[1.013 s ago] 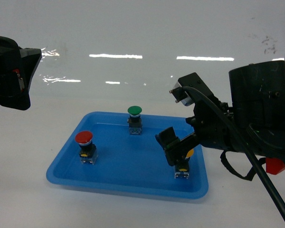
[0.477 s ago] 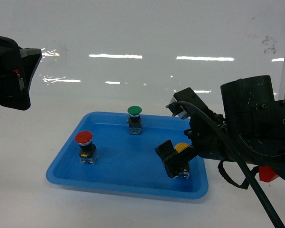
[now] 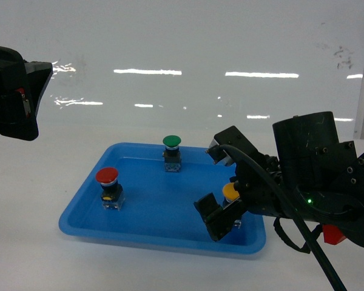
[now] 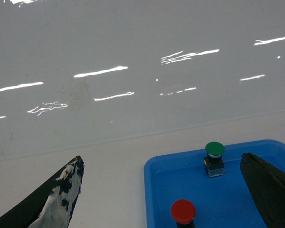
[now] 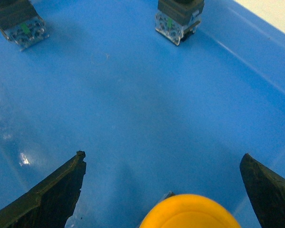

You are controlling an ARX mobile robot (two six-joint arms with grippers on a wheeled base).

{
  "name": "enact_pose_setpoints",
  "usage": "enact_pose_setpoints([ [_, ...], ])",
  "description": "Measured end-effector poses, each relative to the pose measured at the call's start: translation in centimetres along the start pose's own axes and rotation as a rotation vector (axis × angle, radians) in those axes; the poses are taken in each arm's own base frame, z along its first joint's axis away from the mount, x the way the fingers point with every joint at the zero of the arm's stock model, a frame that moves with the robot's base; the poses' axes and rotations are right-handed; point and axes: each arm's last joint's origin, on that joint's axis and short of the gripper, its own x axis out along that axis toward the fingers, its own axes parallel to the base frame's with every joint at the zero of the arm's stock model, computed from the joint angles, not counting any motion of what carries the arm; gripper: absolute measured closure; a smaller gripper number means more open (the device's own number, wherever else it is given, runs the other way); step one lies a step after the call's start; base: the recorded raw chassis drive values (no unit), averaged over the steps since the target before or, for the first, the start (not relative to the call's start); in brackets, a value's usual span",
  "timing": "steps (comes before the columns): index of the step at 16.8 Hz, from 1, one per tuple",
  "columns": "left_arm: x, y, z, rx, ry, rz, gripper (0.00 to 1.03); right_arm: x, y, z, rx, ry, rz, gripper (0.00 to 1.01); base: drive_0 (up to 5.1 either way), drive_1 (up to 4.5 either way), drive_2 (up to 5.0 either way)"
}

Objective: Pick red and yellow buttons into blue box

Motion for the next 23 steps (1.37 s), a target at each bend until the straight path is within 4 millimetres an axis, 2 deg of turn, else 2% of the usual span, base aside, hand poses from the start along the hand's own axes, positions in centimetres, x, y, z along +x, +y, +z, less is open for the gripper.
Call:
enact_pose_setpoints([
  [10, 0.0, 0.0, 0.0, 0.000, 0.000, 0.000, 0.05, 0.6, 0.0, -1.2, 0.006, 0.022, -0.004, 0.03, 0.0, 0.00, 0.0],
  [16, 0.0, 0.0, 0.0, 0.000, 0.000, 0.000, 0.05, 0.3, -1.3, -1.7, 0.020, 0.024, -0.043, 0.03, 0.0, 0.00, 0.0],
  [23, 0.0, 0.0, 0.0, 0.000, 0.000, 0.000, 0.05, 0.5, -1.2, -1.5, -0.002, 0.018, -0.034, 0.03, 0.0, 0.00, 0.0],
])
